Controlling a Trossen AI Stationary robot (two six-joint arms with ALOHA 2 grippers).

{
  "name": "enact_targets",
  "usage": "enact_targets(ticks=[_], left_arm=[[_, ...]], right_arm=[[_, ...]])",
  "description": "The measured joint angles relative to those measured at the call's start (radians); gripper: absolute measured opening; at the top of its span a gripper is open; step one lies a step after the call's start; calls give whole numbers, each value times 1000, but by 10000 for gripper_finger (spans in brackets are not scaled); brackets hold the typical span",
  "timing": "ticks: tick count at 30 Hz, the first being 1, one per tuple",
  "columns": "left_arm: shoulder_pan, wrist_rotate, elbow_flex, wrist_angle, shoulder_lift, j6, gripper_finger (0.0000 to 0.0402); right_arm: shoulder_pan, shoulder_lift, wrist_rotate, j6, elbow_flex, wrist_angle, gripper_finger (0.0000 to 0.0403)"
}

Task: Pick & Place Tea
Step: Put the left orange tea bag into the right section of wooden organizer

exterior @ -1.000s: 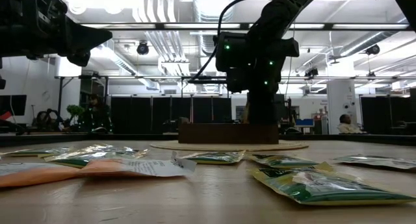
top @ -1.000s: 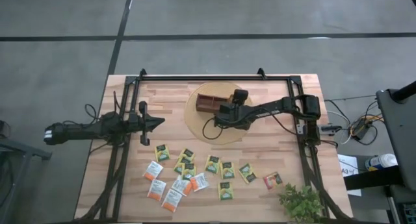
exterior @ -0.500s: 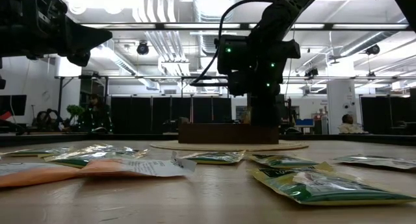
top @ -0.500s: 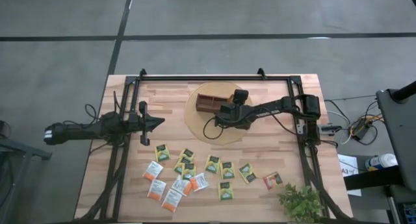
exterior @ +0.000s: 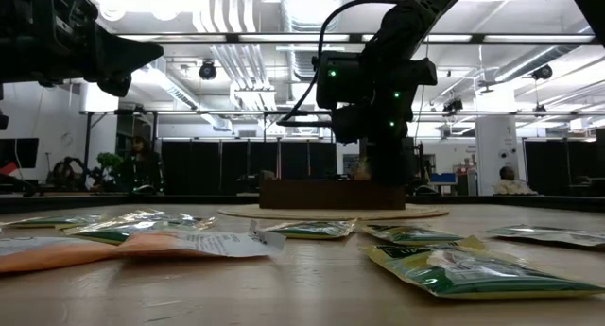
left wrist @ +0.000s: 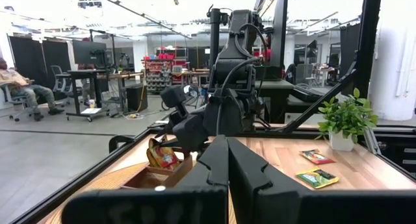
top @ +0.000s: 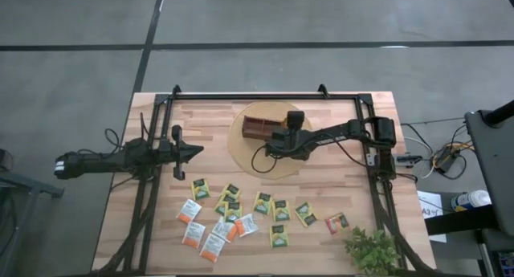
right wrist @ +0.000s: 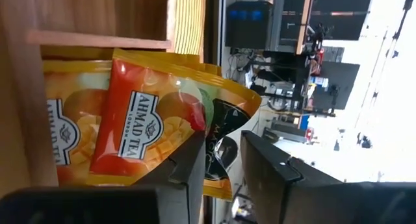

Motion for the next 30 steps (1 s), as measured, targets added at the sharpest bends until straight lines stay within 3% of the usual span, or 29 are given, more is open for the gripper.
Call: enact_targets(ticks=[7,11,19,30], left_arm=[[0,0,0,0,0,0,0],[0,0,0,0,0,0,0],[0,0,0,0,0,0,0],[0,0,0,0,0,0,0]], right_arm=[[0,0,-7,11,0,-1,93],[0,-5,-65,39,0,-4,109],[0,-17,-61,41,0,-20,153],[2,-82,-49,37,0,-28,170]])
